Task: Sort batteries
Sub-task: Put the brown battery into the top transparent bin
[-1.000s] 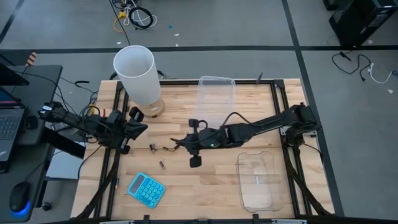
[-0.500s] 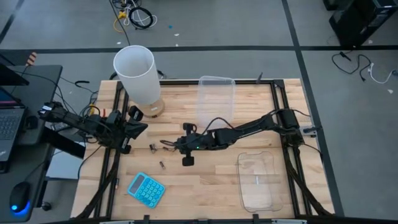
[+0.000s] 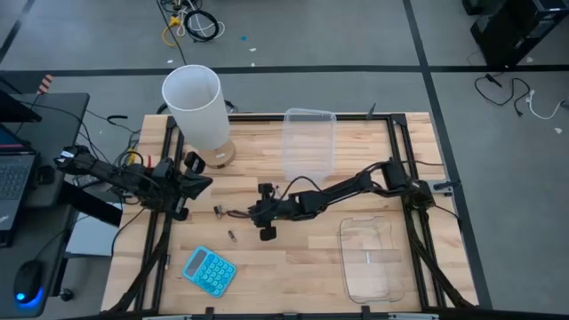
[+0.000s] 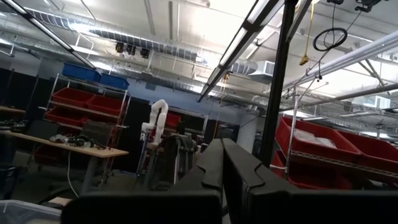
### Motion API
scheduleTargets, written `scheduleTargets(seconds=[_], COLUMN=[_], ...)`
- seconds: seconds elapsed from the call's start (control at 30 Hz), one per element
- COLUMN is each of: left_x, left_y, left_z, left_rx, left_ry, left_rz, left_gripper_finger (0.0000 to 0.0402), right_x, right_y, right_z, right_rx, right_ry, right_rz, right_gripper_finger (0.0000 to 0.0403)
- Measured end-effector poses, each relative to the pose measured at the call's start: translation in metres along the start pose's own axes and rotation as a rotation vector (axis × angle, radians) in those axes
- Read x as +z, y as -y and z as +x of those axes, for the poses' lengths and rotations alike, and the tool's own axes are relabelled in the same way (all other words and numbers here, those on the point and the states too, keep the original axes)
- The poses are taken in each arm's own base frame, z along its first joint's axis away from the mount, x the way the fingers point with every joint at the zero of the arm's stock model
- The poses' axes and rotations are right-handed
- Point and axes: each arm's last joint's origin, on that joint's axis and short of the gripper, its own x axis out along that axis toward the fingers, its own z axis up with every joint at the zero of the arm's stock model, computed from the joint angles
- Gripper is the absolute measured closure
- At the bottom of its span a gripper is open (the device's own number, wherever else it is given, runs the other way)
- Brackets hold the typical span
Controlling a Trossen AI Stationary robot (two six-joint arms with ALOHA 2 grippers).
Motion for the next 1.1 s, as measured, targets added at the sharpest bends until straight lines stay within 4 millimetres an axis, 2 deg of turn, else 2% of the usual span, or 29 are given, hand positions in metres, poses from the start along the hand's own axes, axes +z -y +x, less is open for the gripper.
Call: scheduleTargets(seconds=[0.6, 1.0, 1.1], left_x=[-0.0002, -0.0036, -0.0094], left_y=[0.0000, -0.0004, -0.0011], left_z=[0.0000, -0.0001, -0.0005], left_rx=[-0.002, 0.002, 0.009], left_ry=[-0.002, -0.036, -0.095], left_rz=[0.000, 0.011, 0.012], left_gripper_finger=[0.0400, 0.0400, 0.0400], right_x=[-0.0071, -0.0074, 0.0005], right_y=[-0.0008, 0.0005, -0.0009], right_z=[0.0048, 0.0047, -0.0045], right_rx=[-0.007, -0.009, -0.005], right_ry=[-0.034, -0.038, -0.028], right_rz=[-0.008, 0.001, -0.050], right_gripper_finger=[0.0296, 0.0288, 0.0286])
